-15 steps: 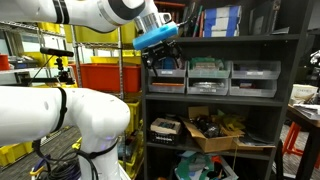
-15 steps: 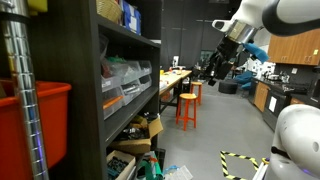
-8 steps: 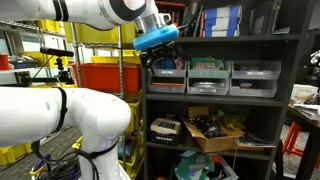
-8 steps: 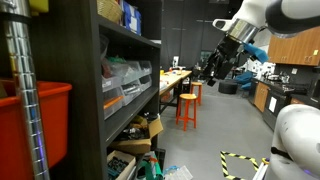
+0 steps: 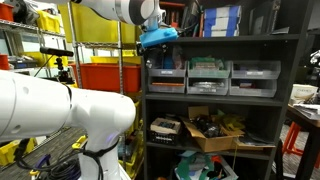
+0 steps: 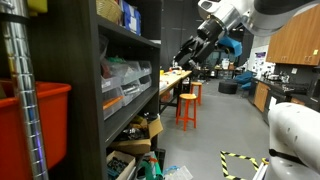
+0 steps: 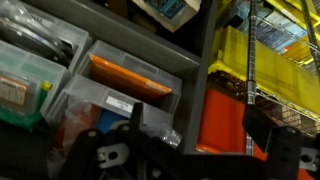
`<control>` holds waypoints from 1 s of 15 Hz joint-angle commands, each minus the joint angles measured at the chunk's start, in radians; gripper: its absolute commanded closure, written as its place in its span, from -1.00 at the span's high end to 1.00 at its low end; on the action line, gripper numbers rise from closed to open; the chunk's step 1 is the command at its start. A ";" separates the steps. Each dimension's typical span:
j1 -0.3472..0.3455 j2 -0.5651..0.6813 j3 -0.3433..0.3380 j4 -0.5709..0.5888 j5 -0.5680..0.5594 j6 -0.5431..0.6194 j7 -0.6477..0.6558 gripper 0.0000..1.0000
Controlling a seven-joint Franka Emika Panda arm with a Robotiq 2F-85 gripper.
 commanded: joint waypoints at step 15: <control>0.328 0.181 -0.004 0.086 0.068 0.442 -0.275 1.00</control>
